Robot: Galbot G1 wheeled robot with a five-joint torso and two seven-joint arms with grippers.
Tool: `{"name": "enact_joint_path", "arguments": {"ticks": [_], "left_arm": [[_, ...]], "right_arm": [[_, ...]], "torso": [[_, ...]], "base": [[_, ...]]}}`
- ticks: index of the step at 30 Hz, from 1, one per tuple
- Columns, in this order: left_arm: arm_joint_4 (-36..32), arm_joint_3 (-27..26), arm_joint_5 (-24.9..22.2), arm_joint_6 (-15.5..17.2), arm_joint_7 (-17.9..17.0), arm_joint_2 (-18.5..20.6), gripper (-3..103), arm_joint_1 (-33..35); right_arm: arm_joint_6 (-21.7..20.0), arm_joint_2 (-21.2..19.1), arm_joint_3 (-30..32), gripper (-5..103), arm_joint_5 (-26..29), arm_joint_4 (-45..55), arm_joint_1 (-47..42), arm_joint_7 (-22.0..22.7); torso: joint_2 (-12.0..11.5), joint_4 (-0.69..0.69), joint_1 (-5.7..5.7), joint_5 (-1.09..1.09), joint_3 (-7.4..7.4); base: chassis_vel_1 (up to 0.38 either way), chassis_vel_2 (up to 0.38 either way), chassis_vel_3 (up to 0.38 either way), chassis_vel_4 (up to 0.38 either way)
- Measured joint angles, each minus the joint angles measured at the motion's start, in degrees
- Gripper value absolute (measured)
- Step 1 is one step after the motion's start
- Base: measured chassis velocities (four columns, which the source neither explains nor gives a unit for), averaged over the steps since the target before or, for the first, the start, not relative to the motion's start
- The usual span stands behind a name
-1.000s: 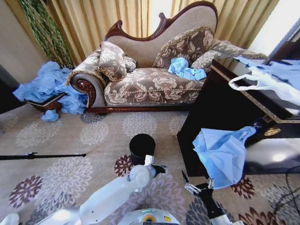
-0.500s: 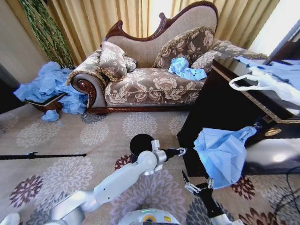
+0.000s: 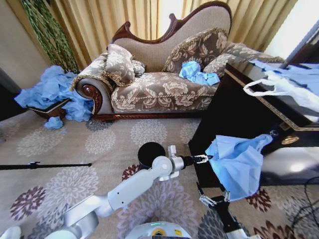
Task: Place a garbage bag over the trash bin.
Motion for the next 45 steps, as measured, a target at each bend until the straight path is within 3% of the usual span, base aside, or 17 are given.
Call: {"name": "enact_joint_path", "arguments": {"ticks": [7, 11, 17, 26, 31, 42, 45], "left_arm": [[-1.7, -0.4, 0.7, 0.4, 1.5, 1.9, 75, 1.4], [-3.9, -0.4, 3.0, 1.1, 4.4, 3.8, 71, 3.1], [-4.1, 0.0, 4.7, 1.0, 5.9, 3.1, 70, 3.5], [-1.0, 1.2, 5.8, 0.0, 6.4, 0.3, 44, 1.0], [-3.0, 1.2, 4.9, 0.2, 7.2, 1.7, 40, 1.0], [-4.7, -0.3, 4.0, -0.6, 8.3, 3.5, 43, 1.9], [-4.5, -0.1, 4.0, -0.7, 8.4, 3.0, 36, 1.7]], "right_arm": [[-0.3, -0.1, -0.3, 100, -0.2, -0.1, 0.6, 0.5], [-0.4, -0.1, -0.4, 100, -0.3, -0.2, 0.7, 0.5], [-0.4, -0.1, -0.4, 100, -0.5, -0.3, 0.7, 0.6], [-0.2, 0.0, -0.2, 100, -0.5, -0.3, 0.3, 0.6], [-0.2, 0.0, -0.2, 100, -0.4, -0.4, 0.3, 0.6], [-0.2, -0.1, -0.3, 100, -0.8, -0.3, 0.4, 0.8], [-0.2, 0.0, -0.4, 100, -0.9, -0.2, 0.4, 0.8]], "torso": [[0.0, 0.0, 0.0, 0.0, 0.0], [0.0, 0.0, 0.0, 0.0, 0.0], [0.0, 0.0, 0.0, 0.0, 0.0], [0.0, -0.01, 0.0, 0.0, 0.0], [0.0, -0.01, 0.0, 0.0, 0.0], [0.0, 0.0, 0.0, 0.0, 0.0], [0.0, 0.0, 0.0, 0.0, 0.0]], "base": [[0.0, 0.0, 0.0, 0.0], [0.0, 0.0, 0.0, 0.0], [0.0, 0.0, 0.0, 0.0], [0.0, 0.0, 0.0, 0.0], [0.0, 0.0, 0.0, 0.0], [0.0, 0.0, 0.0, 0.0], [0.0, 0.0, 0.0, 0.0]]}}
